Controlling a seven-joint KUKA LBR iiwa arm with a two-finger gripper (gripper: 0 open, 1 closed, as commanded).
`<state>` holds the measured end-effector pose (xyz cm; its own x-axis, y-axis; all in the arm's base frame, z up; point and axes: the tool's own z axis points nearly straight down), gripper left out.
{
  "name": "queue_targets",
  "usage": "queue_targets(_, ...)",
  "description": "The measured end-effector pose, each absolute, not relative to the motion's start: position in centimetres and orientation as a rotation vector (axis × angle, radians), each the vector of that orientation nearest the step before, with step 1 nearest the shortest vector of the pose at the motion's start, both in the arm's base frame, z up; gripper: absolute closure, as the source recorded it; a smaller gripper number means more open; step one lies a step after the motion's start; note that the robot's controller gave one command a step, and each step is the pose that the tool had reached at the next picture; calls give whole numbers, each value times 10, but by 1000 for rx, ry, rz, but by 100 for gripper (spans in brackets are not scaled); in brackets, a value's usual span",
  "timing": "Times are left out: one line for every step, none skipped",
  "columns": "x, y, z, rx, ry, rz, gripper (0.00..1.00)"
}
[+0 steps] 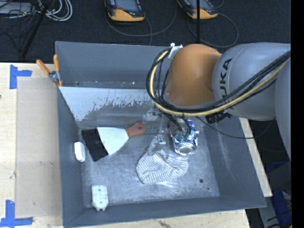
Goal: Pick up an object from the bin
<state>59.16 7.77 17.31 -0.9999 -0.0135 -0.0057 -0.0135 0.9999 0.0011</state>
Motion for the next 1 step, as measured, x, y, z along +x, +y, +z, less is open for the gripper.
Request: queue_targets(578,41,77,-55,3150,9,100)
